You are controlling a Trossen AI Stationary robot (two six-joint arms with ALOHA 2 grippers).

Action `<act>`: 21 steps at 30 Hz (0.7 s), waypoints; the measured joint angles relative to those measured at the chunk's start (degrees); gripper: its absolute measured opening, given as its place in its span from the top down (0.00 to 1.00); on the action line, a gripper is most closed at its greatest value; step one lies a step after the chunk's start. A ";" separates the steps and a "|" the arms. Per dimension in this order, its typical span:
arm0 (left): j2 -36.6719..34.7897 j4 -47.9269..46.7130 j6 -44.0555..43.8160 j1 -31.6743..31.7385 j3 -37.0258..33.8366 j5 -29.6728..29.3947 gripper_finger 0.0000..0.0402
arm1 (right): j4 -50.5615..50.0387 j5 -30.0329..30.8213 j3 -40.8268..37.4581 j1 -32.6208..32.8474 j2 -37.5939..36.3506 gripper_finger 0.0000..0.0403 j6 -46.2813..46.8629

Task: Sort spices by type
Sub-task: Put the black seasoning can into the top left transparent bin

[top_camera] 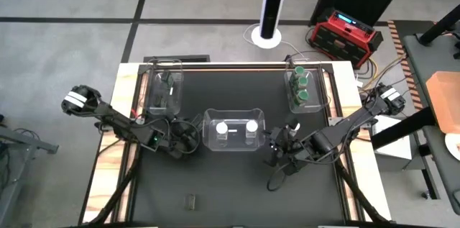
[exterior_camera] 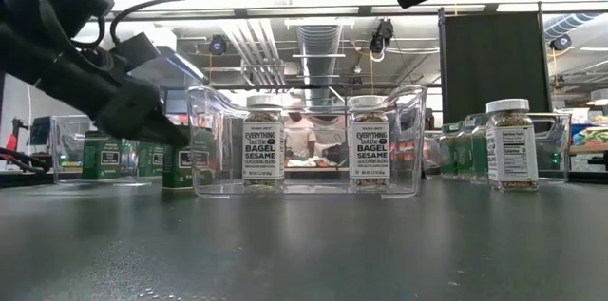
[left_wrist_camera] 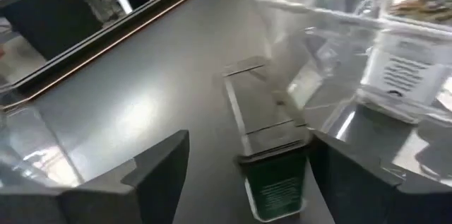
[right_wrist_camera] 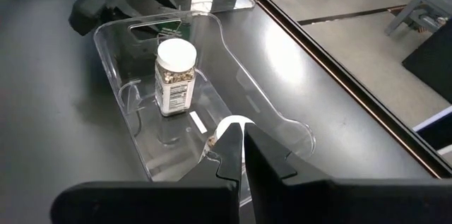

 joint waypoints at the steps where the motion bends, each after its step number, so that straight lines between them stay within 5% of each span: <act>1: 0.00 0.00 -0.59 0.08 -0.28 -0.57 0.34 | 0.04 0.00 0.00 0.00 0.00 0.98 0.00; 21: 0.00 2.21 -0.50 0.25 -0.81 -0.48 0.60 | 0.05 0.39 0.02 0.00 -0.02 0.98 -0.02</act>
